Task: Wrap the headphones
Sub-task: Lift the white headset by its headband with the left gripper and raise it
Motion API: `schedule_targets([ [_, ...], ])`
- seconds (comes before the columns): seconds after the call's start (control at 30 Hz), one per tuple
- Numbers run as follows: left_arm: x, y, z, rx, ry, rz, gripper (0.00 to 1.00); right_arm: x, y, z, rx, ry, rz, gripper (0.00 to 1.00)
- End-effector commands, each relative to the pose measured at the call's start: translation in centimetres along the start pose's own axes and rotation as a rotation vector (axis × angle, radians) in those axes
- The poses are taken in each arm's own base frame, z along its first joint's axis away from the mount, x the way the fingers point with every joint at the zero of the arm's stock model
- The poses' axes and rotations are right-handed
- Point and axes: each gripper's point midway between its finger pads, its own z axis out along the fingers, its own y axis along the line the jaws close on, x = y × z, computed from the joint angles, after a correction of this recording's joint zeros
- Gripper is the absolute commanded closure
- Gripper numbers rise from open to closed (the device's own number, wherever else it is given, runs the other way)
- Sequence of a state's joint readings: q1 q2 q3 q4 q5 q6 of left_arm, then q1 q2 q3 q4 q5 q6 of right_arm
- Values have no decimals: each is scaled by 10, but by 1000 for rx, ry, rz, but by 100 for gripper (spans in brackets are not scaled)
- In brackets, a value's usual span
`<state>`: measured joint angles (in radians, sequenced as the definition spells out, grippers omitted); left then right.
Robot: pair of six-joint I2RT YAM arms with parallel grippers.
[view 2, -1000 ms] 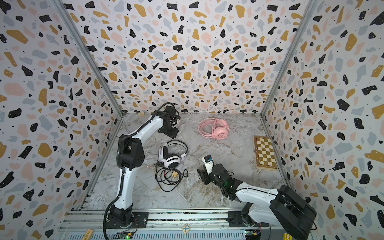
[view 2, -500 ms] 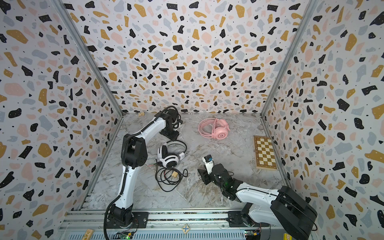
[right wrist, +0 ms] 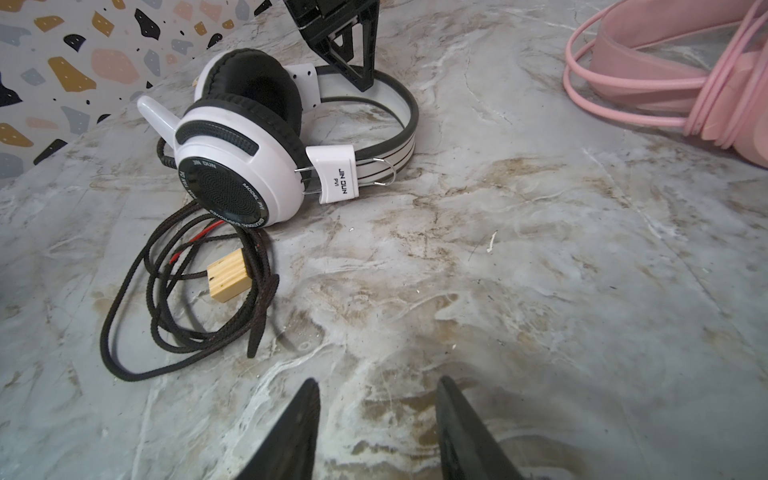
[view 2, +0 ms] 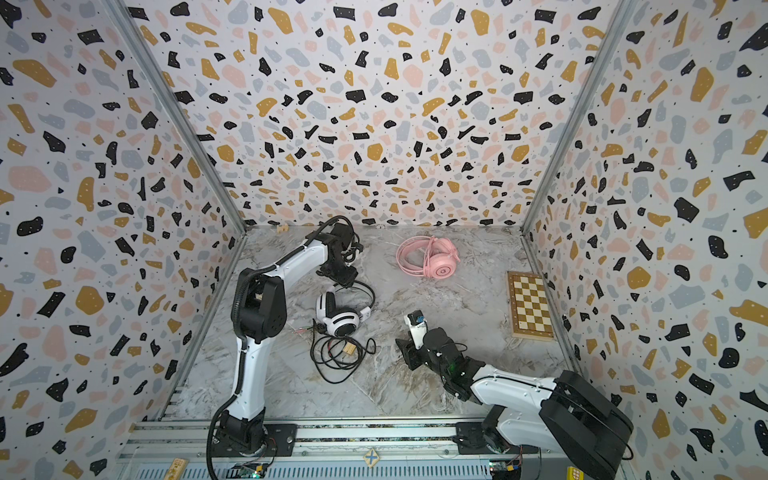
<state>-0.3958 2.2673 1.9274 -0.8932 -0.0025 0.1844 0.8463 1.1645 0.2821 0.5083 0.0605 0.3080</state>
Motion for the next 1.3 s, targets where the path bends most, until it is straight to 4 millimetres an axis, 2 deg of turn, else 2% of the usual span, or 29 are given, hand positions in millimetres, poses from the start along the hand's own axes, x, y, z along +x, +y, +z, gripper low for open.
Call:
schedule_targets([
  [0.0,-17,-9,-9,49,-59,-18,36,-14,6,2,-9,-23,-9,53],
  [0.13,-3,-6,18,42,78,-12,36,-15,4,1,0,-24,-12,53],
  [0.23,4,4,32,-16,132,-16,37,-16,3,0,5,-28,-15,53],
  [0.3,4,9,38,-42,131,-30,37,-16,2,0,10,-28,-16,53],
  [0.43,2,1,42,6,128,-37,40,-15,1,1,18,-25,-19,53],
  [0.5,0,-1,40,15,116,-39,50,-15,0,1,22,-24,-21,52],
  [0.63,-11,16,29,10,39,-122,74,-15,0,2,25,-20,-20,52],
  [0.73,-18,28,18,137,-60,-254,87,-14,0,2,24,-18,-23,52],
  [0.83,-15,51,10,240,-169,-423,92,-15,0,1,24,-22,-23,52],
  [0.93,-7,86,-6,243,-298,-612,93,-16,0,0,25,-27,-20,52],
  [1.0,6,105,-12,220,-346,-750,98,-15,0,0,27,-25,-21,52],
  [1.1,30,122,-17,144,-365,-912,93,-14,0,1,25,-20,-20,53],
  [1.13,41,120,-16,125,-364,-950,88,-15,0,1,25,-22,-21,52],
  [1.17,50,116,-14,120,-365,-986,87,-15,0,1,24,-23,-20,52],
  [1.2,56,107,-14,133,-383,-1014,86,-16,0,1,22,-25,-19,53],
  [1.27,65,92,-15,164,-412,-1058,76,-16,1,1,21,-26,-19,52],
])
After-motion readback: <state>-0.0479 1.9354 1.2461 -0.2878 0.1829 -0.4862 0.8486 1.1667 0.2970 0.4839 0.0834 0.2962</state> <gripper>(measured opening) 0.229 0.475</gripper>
